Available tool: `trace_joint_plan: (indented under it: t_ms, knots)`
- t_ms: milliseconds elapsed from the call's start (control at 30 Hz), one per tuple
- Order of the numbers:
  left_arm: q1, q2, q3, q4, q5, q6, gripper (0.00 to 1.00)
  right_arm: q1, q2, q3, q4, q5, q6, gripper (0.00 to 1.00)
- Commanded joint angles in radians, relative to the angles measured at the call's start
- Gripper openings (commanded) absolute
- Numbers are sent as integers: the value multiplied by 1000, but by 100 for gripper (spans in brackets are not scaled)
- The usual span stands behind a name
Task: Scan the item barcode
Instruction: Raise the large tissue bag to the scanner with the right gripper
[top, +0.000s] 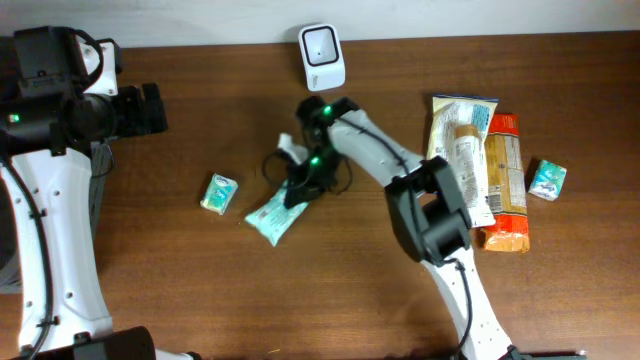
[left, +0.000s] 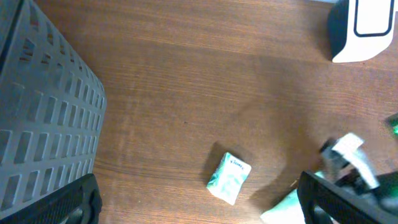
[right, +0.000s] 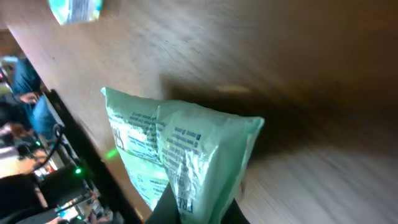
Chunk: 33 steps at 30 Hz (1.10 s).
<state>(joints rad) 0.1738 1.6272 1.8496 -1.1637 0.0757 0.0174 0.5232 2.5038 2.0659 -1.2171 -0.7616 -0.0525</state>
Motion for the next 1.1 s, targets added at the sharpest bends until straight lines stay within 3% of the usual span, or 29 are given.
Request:
trace_joint_plan:
  t_ms: [0,300,600,667,833,933,1067]
  knots:
    - [6,-5,7,-2,7,-3,99,-125,-164,84,-77,-33,-18,4]
    - [6,-5,7,-2,7,-2,99,-417,-539,87,-167,-33,140,4]
    - [6,-5,7,-2,7,-3,99,-431,-664,87,-170,7,135,4]
    - [6,-5,7,-2,7,-3,99,-383,-664,87,-137,121,135,4]
    - [6,-5,7,-2,7,-3,99,-99,-644,86,57,962,129,4]
    - [6,-5,7,-2,7,-2,99,-5,-550,85,296,1223,-56,4]
    - [6,-5,7,-2,7,-3,99,-12,-393,85,686,1249,-455,4]
